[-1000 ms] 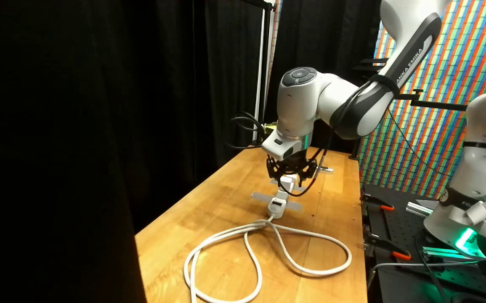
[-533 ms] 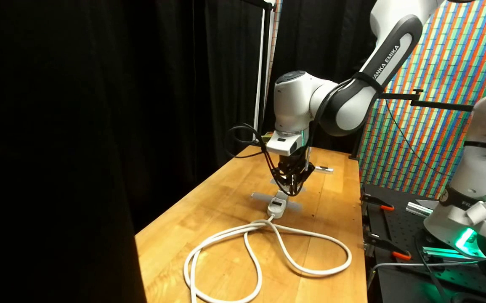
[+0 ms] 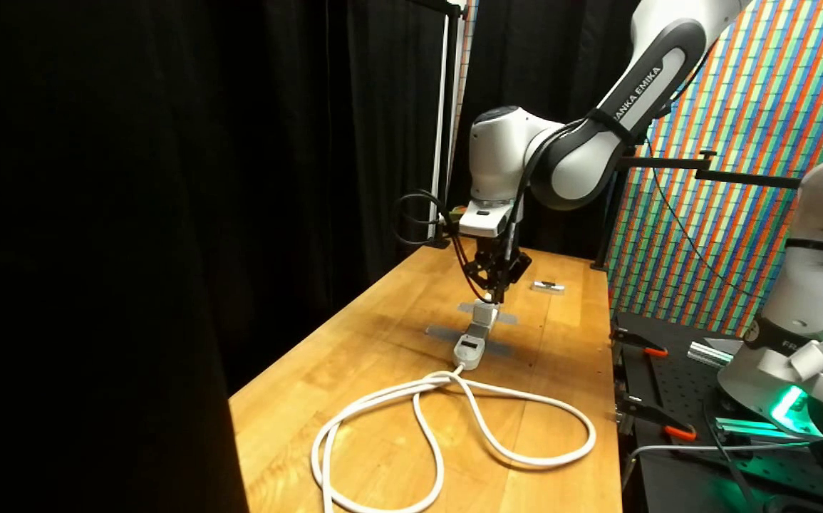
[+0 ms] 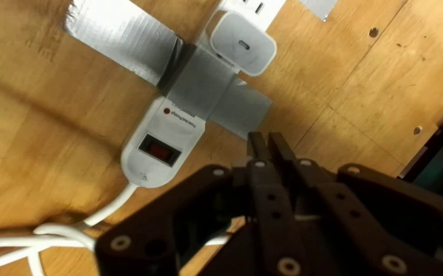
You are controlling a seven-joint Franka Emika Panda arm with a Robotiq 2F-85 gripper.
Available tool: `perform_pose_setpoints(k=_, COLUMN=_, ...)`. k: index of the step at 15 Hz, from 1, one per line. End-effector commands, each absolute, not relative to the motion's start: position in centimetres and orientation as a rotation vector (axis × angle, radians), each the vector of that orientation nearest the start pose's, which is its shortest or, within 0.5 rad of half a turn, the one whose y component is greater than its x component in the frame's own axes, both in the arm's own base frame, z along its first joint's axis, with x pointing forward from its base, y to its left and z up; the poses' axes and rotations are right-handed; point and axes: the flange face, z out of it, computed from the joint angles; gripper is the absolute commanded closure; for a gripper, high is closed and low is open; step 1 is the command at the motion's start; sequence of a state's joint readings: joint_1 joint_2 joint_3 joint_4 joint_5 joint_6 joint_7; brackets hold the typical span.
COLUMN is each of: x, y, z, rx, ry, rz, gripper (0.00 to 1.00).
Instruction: Put the charger head on the socket on the extension cord
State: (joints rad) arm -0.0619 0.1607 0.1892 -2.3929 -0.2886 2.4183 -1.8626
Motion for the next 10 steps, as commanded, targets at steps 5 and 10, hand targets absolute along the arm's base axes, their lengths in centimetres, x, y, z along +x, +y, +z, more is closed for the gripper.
perform_pose_setpoints(k=5, x=48.9, y=4.1, z=24.7, rx=1.369, ry=2.763, rz=-0.280, gripper=0.91)
perform_pose_setpoints(k=10, x=49.6, y=3.4, z=24.0, rx=1.345, ry=2.741, rz=-0.239, gripper=0.91)
